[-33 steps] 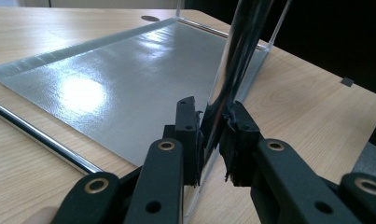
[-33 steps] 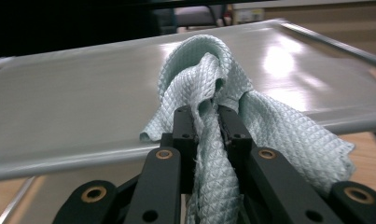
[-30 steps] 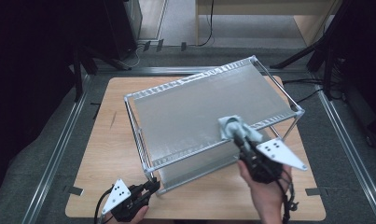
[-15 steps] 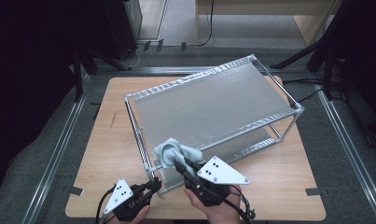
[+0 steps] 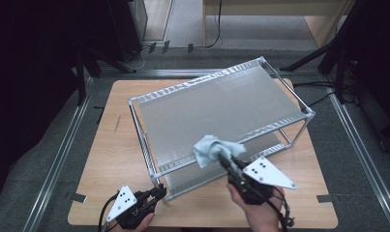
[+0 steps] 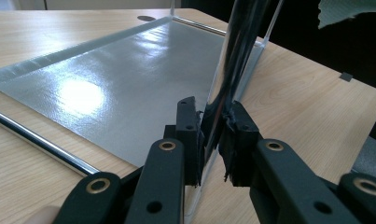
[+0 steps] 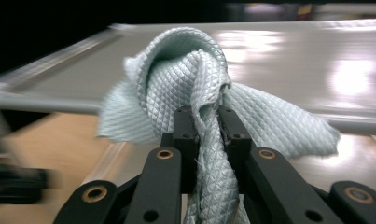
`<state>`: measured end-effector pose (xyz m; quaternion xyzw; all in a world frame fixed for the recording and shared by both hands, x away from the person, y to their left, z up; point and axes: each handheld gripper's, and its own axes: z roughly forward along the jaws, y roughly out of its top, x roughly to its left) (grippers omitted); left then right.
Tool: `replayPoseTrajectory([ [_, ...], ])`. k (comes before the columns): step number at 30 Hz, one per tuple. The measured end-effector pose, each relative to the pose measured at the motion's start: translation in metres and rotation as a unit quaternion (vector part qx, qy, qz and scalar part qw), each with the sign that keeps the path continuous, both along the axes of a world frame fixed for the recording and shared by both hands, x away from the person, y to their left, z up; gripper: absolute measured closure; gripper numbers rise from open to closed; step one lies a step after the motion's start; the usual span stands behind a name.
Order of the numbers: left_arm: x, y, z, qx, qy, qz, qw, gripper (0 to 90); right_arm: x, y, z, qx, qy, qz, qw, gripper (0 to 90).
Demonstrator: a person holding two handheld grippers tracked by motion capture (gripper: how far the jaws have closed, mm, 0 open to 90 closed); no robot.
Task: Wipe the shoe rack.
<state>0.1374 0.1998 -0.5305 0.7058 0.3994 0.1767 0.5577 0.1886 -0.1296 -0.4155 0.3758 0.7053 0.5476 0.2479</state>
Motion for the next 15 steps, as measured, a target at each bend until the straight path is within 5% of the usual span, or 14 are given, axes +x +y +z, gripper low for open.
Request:
replayPoseTrajectory([
  [2, 0.000, 0.001, 0.000, 0.001, 0.000, -0.001, 1.0000, 78.5, 0.007, -0.020, -0.005, -0.018, -0.009, -0.045, 0.9988, 79.5],
  [8, 0.001, 0.005, 0.000, 0.001, 0.001, -0.003, 1.0000, 78.5, 0.027, -0.069, -0.013, 0.019, 0.022, -0.110, 0.9935, 79.8],
  [15, 0.004, 0.015, 0.001, 0.003, 0.003, 0.012, 0.9999, 78.4, 0.043, -0.116, -0.017, 0.058, 0.037, -0.174, 0.9822, 80.2],
])
